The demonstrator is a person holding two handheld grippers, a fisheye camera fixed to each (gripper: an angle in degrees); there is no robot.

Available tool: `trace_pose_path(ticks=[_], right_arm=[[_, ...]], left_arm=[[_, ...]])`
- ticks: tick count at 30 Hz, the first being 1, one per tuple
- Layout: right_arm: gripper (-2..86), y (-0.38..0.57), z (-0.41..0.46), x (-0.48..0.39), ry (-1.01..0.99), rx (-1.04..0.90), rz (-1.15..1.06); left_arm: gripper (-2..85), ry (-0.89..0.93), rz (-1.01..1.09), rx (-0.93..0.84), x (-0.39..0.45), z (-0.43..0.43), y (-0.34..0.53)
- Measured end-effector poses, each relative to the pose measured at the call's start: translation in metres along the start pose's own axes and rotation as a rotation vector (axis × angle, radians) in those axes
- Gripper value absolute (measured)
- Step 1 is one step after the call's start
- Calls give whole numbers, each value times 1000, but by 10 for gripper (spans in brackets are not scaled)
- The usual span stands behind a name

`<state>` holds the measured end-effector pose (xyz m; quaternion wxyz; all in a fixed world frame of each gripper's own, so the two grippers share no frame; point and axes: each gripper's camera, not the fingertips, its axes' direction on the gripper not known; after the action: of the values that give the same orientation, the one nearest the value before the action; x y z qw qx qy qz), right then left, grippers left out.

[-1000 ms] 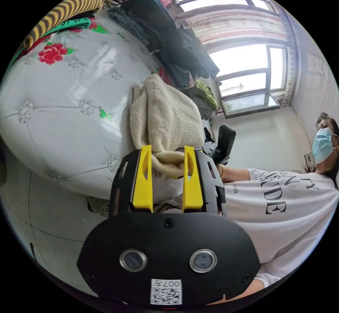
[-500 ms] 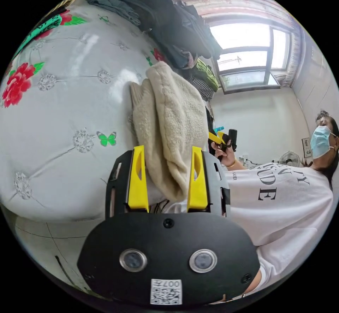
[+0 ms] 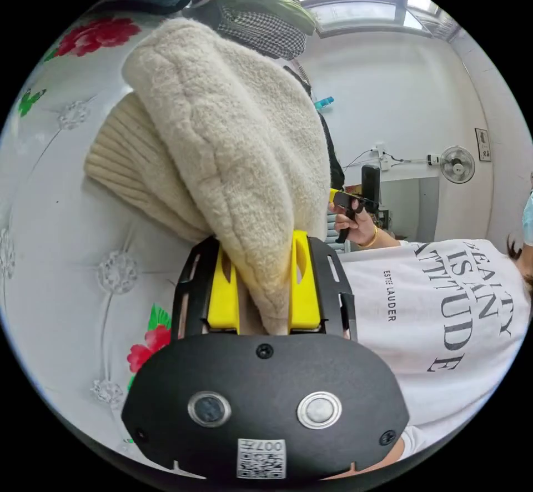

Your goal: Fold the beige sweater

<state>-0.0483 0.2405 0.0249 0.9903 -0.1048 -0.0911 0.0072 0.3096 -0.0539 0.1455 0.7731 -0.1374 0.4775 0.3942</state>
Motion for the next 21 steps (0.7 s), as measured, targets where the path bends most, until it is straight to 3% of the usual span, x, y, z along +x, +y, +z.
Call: trace_pose_path(ticks=[4, 8, 14, 21], right_arm=[[142, 51, -54, 20, 127, 208, 244], [152, 86, -55, 3, 285, 333, 342], [158, 38, -12, 20, 390, 309, 467], [163, -66, 2, 31, 489, 422, 419]], left_arm=[[136, -39, 112, -97, 33, 80, -71], [136, -85, 174, -148, 67, 165, -123], [138, -206, 237, -194, 89, 233, -167], [142, -371, 237, -79, 79, 248, -237]])
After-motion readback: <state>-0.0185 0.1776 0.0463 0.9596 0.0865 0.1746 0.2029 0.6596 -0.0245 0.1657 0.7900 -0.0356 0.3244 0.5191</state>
